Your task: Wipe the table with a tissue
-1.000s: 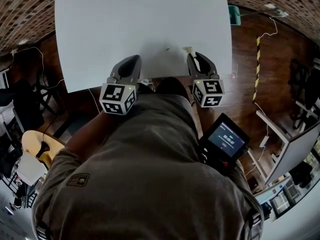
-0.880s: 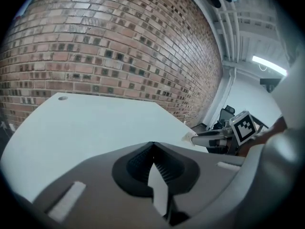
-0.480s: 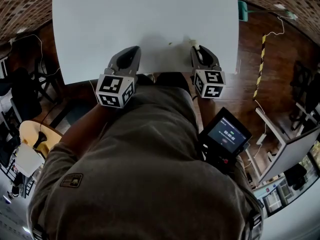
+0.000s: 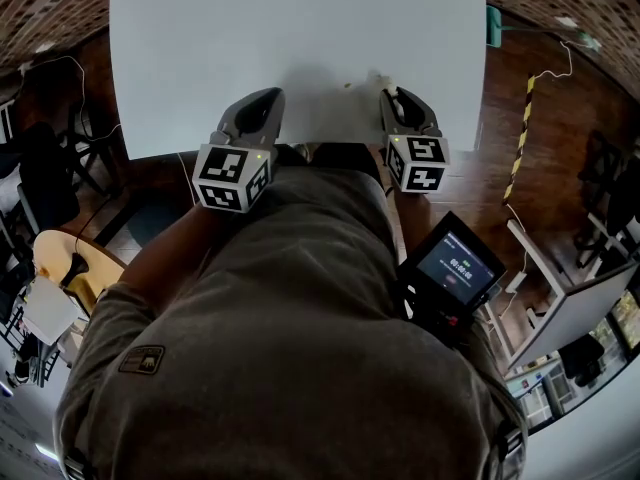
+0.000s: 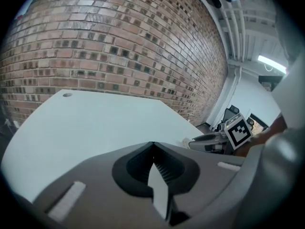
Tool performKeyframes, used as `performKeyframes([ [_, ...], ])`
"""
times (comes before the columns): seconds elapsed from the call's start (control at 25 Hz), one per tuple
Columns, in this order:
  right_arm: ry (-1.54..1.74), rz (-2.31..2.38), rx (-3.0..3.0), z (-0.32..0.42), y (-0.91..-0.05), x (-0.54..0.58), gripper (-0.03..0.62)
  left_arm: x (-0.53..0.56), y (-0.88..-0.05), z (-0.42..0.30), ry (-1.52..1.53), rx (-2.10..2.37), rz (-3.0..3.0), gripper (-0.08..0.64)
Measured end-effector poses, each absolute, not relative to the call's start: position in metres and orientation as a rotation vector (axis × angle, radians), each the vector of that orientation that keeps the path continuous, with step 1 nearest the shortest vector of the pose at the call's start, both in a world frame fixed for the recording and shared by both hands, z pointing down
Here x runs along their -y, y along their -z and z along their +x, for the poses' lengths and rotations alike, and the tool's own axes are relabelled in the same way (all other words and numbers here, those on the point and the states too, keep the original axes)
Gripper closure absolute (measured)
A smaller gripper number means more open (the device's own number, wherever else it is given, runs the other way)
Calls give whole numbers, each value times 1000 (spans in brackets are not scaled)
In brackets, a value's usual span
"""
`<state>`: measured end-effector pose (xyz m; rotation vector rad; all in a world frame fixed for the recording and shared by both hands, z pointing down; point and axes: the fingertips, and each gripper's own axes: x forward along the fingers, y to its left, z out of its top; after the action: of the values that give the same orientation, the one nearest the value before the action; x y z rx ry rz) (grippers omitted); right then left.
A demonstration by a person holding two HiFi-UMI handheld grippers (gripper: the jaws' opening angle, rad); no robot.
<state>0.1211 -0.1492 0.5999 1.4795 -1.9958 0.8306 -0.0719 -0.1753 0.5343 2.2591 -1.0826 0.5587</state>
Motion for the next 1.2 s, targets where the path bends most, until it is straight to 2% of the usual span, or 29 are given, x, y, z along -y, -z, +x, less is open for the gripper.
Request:
performKeyframes([
  [1.2, -801, 1335, 2058, 84, -601, 156, 500, 170, -526, -98, -511, 1175, 2211, 558],
])
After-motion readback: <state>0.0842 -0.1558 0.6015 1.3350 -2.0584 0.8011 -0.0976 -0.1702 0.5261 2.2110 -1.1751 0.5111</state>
